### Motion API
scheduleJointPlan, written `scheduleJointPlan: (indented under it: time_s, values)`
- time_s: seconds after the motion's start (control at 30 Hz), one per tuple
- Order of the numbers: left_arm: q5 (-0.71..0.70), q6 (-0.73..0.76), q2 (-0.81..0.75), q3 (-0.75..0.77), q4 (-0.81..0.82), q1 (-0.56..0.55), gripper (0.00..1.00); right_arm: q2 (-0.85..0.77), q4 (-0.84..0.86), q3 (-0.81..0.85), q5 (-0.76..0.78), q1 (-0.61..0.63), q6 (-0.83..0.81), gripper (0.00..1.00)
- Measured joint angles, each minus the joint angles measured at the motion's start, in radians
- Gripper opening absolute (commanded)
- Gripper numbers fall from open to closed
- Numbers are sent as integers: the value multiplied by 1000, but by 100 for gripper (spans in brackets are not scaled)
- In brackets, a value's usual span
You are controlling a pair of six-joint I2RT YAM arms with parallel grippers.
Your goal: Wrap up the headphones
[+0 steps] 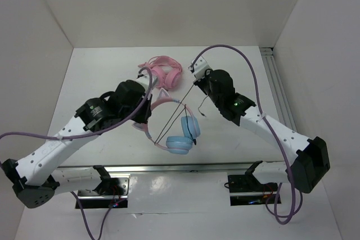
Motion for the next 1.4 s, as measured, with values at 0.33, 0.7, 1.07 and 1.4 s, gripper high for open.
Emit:
scheduleJointPlan:
  time_s: [0.33,0.7,1.07,1.4]
  values:
    - [-5,-5,-25,173,-90,-3,0,99,88,-71,-235,-34,198,0]
    - [-183,-154,-13,381,-66,-9,0,343,669,-306,-725,-55,677,13]
    - [-321,-246,90,521,-69,-17,0,580,1054,-340,-876,-42,915,17]
    - [-387,-294,90,521,-83,-11,0,579,1110,-371,-903,-27,932,36]
